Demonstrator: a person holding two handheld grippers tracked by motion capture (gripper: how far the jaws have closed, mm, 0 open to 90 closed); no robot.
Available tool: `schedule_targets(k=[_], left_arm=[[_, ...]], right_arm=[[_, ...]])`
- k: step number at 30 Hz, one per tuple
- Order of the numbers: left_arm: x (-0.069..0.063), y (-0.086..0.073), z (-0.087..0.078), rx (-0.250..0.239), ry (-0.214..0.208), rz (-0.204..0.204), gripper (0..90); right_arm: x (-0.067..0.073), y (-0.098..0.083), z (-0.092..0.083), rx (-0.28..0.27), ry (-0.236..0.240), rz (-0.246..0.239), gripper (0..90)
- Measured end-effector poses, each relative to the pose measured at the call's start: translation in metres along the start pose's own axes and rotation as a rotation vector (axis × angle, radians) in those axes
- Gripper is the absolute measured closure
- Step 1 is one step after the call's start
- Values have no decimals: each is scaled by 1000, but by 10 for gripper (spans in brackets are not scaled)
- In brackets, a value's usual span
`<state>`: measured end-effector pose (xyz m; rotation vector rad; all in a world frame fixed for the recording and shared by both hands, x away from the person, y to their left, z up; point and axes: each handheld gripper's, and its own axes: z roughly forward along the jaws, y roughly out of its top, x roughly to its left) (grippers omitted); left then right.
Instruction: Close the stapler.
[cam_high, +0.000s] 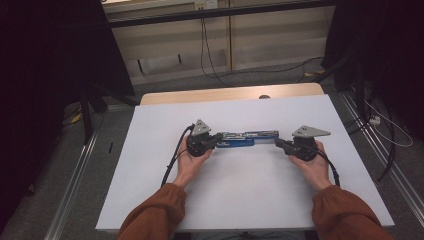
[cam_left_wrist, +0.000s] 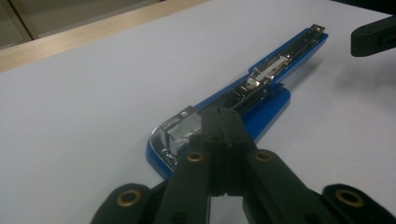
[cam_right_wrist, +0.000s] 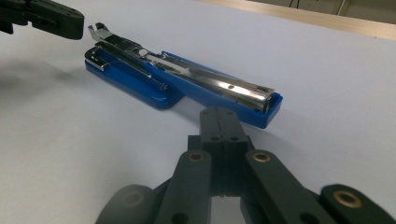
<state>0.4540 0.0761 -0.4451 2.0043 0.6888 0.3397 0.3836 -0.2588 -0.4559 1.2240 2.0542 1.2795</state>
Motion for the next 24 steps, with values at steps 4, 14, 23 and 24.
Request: schedule_targets(k=[4,14,23,24], left_arm=[[-3,1,4,31,13,19,900],[2,3,13,67,29,13,900],[0,0,15,106,25,40,900],[0,0,15,106,21,41,900]], right_arm=[[1,2,2,14,1,-12,900],[1,5,11,50,19,-47,900],[1,7,15,80,26,-65,900],[2,8,16,88,18,-64,900]])
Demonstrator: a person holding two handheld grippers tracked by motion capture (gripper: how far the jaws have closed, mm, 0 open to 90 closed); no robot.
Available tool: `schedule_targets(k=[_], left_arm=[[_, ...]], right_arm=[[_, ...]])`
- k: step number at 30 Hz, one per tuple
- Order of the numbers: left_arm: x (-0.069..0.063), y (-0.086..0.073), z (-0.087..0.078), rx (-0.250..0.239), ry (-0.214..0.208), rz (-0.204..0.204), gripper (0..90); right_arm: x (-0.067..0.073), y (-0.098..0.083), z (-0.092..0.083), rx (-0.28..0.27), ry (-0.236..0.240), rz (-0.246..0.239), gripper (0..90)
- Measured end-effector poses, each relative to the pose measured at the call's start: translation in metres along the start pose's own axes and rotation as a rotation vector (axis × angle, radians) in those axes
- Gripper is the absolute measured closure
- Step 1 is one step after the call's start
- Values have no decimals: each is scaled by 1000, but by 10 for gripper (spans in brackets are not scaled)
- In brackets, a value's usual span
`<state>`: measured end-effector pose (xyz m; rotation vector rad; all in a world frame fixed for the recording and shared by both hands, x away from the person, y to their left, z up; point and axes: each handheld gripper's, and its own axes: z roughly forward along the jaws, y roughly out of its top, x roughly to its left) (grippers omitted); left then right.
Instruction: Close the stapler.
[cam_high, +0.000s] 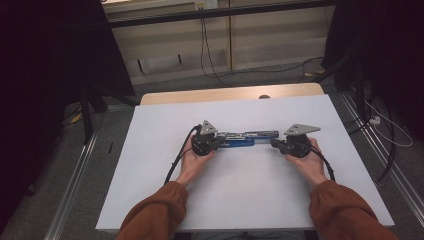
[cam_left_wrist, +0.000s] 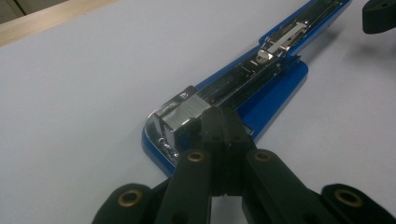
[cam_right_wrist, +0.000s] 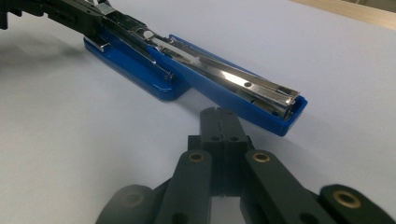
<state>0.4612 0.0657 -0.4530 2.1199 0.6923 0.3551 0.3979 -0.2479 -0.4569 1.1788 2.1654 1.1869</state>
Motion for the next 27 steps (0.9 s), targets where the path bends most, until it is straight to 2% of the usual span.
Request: schedule_targets(k=[3,4,9,11,15,22,26,27], left_arm=[[1,0,0,-1,-2,0,900],[1,0,1,-6,-14,-15,900],[1,0,0,-2,-13,-1,900],[1,0,1,0,-15,-3,900],[0,0,0,1,-9,2,900],[1,0,1,-1,-12,-2,900],[0,-1,1,-3,-9,-1,900],[0,0,0,2,-3,14,900]], right_arm=[[1,0,1,-2,0,13,900],[2,0,2,1,2,16,900],[2,-3,4,35,-1,28,900],[2,-2,4,51,-27,15,900],[0,-2,4,75,-52,22,900],[-3,-3,4,87,-90,28,900],[-4,-3,6,107,-91,37,900],[-4,-3,7,111,-88,37,900]])
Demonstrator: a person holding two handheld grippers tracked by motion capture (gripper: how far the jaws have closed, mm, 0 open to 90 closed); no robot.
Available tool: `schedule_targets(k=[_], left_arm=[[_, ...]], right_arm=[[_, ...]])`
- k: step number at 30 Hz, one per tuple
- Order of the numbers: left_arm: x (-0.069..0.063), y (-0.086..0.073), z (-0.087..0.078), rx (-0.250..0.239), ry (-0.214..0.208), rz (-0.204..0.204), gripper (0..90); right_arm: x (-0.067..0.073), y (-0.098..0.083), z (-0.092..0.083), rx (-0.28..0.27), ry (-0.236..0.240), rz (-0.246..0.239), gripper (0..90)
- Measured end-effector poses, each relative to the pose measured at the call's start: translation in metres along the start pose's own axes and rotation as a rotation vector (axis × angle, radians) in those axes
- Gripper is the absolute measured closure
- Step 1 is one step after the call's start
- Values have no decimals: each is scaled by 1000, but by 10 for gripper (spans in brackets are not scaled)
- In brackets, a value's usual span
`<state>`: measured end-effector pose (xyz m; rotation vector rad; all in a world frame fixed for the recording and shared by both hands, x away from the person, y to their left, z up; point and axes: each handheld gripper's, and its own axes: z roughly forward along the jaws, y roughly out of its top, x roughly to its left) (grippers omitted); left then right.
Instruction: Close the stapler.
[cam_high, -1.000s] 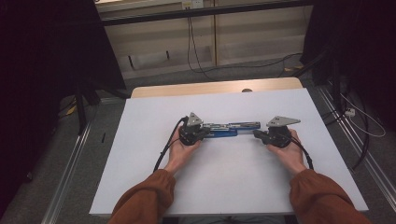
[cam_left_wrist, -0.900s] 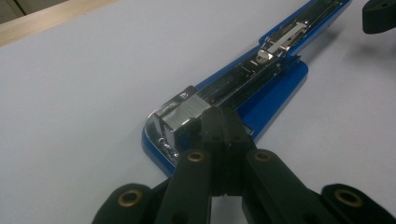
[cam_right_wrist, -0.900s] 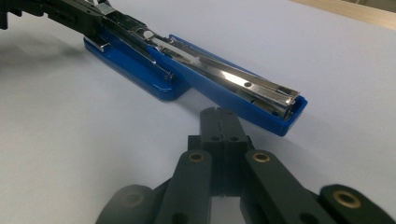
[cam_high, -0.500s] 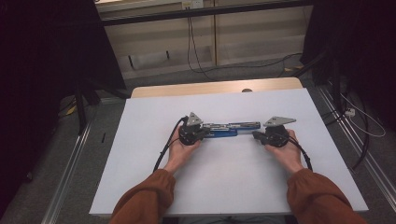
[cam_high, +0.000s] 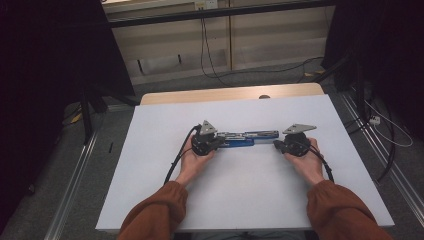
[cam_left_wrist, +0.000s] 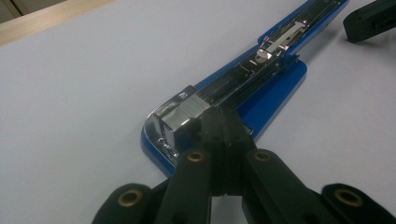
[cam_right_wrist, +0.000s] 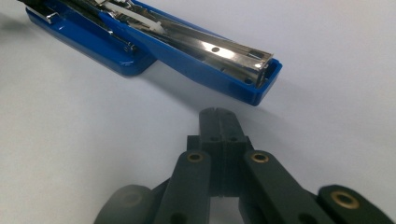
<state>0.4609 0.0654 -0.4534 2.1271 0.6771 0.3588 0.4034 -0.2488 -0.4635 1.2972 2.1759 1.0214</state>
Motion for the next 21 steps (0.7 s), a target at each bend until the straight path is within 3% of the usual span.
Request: schedule_targets(k=[4,21], left_arm=[[-2,0,1,-8,3,-1,900],[0,0,0,3,0,-2,900]], right_arm=[[0,1,1,8,14,-27,900],[0,4,6,9,17,-18,900]])
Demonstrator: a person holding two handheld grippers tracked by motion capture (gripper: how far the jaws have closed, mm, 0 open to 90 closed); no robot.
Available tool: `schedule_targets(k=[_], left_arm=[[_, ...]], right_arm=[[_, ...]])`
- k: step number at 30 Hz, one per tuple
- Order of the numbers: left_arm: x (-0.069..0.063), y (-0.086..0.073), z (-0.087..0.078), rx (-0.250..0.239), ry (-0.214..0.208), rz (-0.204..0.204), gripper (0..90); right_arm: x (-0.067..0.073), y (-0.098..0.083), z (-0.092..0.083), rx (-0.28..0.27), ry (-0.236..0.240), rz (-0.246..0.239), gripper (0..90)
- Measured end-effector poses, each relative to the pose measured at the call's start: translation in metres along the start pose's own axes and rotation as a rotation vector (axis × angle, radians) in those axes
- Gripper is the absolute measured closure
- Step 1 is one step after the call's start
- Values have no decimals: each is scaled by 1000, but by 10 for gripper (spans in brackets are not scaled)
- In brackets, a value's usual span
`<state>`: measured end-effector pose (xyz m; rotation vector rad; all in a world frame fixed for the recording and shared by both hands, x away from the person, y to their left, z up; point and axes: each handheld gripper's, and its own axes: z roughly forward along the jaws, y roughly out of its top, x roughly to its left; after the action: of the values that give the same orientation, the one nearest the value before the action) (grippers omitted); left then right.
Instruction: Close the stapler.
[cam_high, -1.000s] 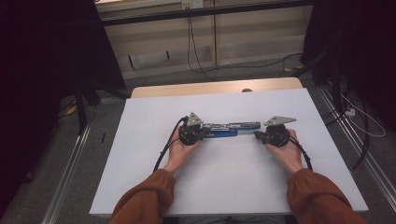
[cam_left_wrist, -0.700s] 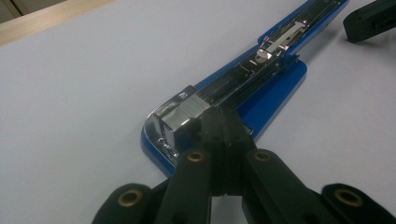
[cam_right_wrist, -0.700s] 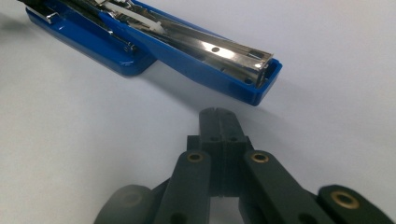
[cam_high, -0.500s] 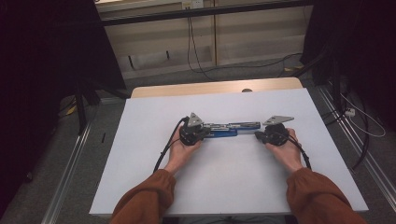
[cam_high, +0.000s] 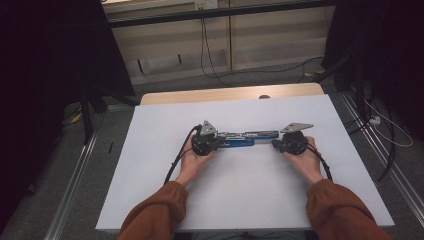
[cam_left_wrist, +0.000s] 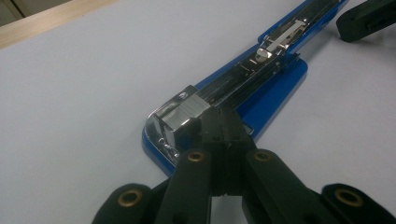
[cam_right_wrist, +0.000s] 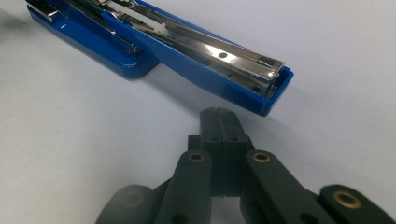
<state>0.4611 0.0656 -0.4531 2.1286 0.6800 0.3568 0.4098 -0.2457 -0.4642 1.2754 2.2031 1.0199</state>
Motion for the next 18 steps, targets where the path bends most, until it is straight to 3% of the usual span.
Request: schedule_targets(k=[18], left_arm=[[0,-1,1,-12,1,12,900]], right_arm=[[0,3,3,-19,5,14,900]])
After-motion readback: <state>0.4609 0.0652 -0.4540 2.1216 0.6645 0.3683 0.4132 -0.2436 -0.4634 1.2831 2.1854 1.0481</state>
